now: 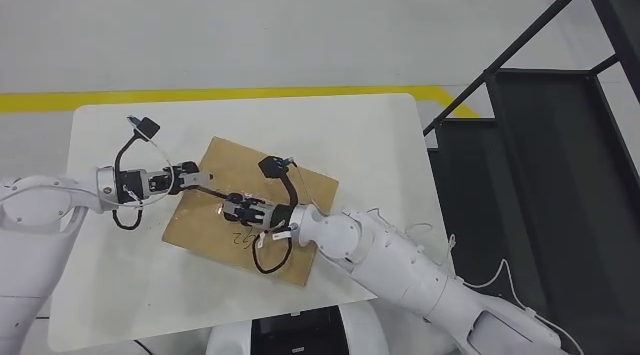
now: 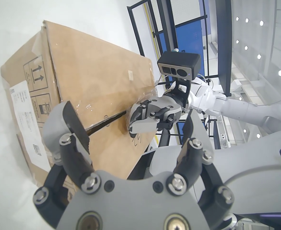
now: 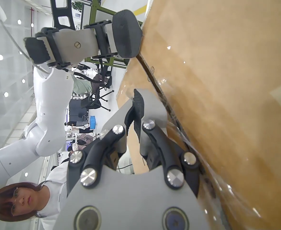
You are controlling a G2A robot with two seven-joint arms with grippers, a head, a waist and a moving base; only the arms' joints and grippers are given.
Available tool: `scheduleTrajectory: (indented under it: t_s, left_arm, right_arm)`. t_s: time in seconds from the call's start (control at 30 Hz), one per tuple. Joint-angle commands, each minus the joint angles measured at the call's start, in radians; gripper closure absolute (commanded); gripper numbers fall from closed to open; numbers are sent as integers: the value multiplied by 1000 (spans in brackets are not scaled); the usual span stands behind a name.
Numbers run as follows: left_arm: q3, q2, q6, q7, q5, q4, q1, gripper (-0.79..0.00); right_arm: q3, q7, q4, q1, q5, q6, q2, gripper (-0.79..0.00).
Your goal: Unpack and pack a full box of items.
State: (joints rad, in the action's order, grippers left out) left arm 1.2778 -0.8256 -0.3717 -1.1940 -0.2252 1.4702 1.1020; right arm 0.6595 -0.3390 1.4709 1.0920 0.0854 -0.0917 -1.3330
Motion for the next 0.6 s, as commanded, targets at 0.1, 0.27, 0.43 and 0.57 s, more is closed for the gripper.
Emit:
scheduleTrajectory:
  t_s: [0.1, 0.27, 0.43, 0.57]
  left_arm:
    - [2, 1, -3, -3, -3, -5, -2, -785]
    - [10, 3, -7, -14, -10, -2, 5, -785]
    - [17, 5, -6, -20, -14, 5, 11, -785]
    - [24, 7, -5, -26, -20, 5, 12, -785]
  right_arm:
    - [4, 17, -29, 1, -15, -8, -10, 0]
    - [14, 22, -53, 1, -20, -6, -17, 0]
    - [18, 20, -64, 3, -27, -5, -25, 0]
    - [31, 19, -57, 7, -29, -5, -28, -785]
